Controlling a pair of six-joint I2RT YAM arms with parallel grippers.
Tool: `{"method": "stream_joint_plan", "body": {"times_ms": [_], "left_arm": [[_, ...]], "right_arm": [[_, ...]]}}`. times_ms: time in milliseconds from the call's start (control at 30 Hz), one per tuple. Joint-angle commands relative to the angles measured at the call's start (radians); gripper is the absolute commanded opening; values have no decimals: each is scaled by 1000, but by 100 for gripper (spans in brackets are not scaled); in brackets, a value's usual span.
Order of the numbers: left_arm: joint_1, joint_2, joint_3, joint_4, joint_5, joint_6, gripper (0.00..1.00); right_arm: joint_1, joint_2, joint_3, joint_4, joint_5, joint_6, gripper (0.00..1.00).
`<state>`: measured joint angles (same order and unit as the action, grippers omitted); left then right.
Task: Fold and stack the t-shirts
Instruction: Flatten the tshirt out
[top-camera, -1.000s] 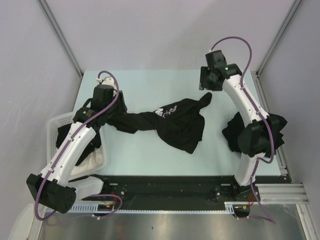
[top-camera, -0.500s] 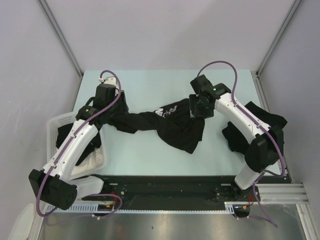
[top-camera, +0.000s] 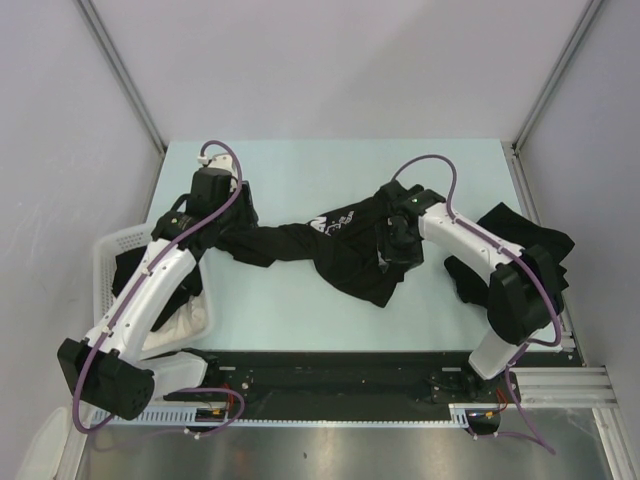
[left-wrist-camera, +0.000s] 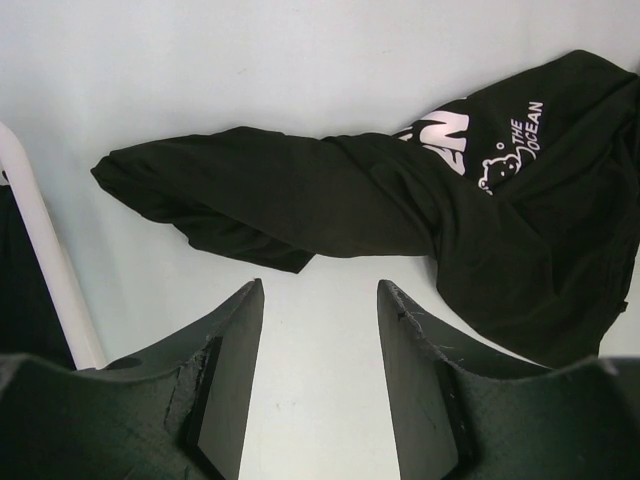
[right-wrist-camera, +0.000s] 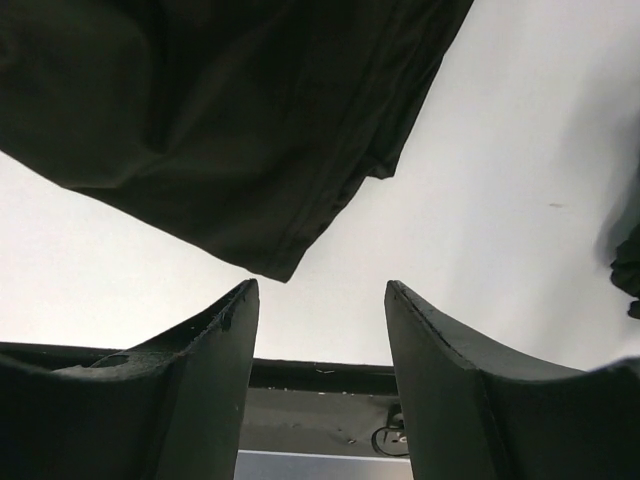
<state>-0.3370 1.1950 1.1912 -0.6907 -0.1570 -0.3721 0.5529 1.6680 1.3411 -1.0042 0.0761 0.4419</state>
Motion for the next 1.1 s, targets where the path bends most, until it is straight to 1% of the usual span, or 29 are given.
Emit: {"method": "stream_joint_plan", "body": {"times_ms": [0, 100, 200, 267, 367, 567, 733, 900, 1067], "left_arm": [[1, -31, 18, 10, 11, -21, 55], [1, -32, 16, 6, 14, -24, 54], [1, -35, 15, 6, 19, -24, 55], [1, -32, 11, 7, 24, -24, 54], [1, -25, 10, 8, 30, -18, 54], [0, -14, 24, 8, 34, -11, 55], [0, -9, 33, 0, 33, -11, 55], [0, -6, 44, -7, 28, -13, 54], [0, -5, 48, -9, 27, -16, 54]], "right_arm": [[1, -56, -52, 70, -24, 27, 58], [1, -66, -126, 123, -65, 41, 58], [2, -85, -204, 179, -64, 52, 58], [2, -94, -247, 197, -65, 54, 58], [7, -112, -290, 257, -107, 60, 57], [16, -106, -327, 323, -159, 61, 57], [33, -77, -333, 342, -186, 52, 54], [44, -45, -333, 343, -206, 50, 53], [45, -48, -336, 303, -193, 46, 53]]}}
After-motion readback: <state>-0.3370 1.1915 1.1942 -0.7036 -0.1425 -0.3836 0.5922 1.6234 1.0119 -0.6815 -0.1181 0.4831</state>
